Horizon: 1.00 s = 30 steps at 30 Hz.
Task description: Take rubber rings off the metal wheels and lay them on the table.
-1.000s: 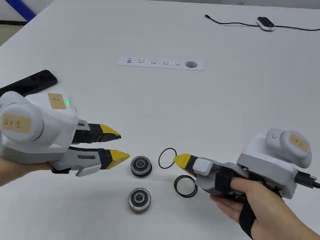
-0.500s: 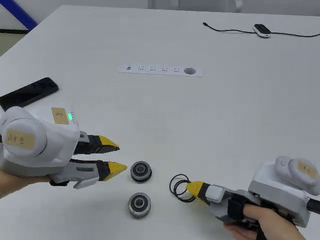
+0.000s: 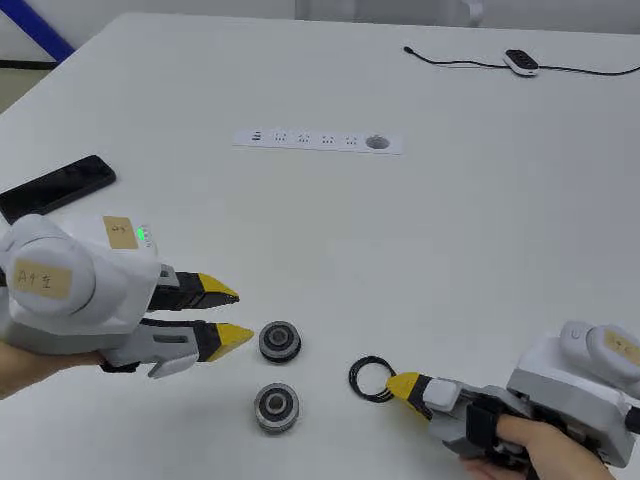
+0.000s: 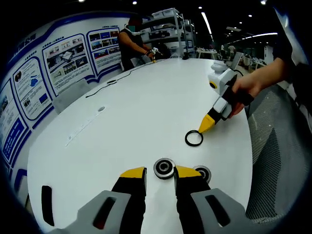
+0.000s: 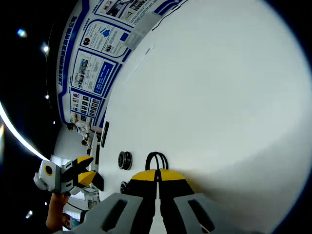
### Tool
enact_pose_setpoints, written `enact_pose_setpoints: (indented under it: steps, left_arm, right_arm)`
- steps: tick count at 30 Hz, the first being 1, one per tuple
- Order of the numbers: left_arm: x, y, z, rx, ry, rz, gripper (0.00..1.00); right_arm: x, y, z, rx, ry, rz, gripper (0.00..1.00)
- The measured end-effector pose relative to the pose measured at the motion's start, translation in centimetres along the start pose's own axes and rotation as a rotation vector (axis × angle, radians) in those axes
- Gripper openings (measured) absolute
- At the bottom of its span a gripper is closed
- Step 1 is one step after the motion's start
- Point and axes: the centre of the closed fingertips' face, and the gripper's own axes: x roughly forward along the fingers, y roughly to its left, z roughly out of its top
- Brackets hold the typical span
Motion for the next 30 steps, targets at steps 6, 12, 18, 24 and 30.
enact_pose_setpoints:
  steps: [6, 12, 18, 24, 30]
  left_arm:
    - [0.1, -0.2, 0.1, 0.005, -0.002, -0.006, 0.23]
    - [0.2, -0.3, 0.1, 0.005, -0.001, -0.009, 0.23]
    - [0.5, -0.3, -0.2, 0.001, 0.006, -0.016, 0.23]
    - [1.2, -0.1, -0.6, -0.001, 0.024, -0.023, 0.23]
    - [2.2, 0.0, -0.9, -0.001, 0.030, -0.042, 0.22]
  right_arm:
    - [-0.2, -0.2, 0.2, -0.002, -0.010, -0.016, 0.06]
    - [-0.5, -0.4, 0.4, -0.014, -0.021, -0.025, 0.07]
    - [-0.8, 0.4, 1.7, -0.027, -0.053, -0.008, 0.07]
    - [0.0, 2.8, 2.5, -0.032, -0.067, 0.065, 0.08]
    - [0.7, 4.8, 2.3, -0.045, -0.060, 0.140, 0.08]
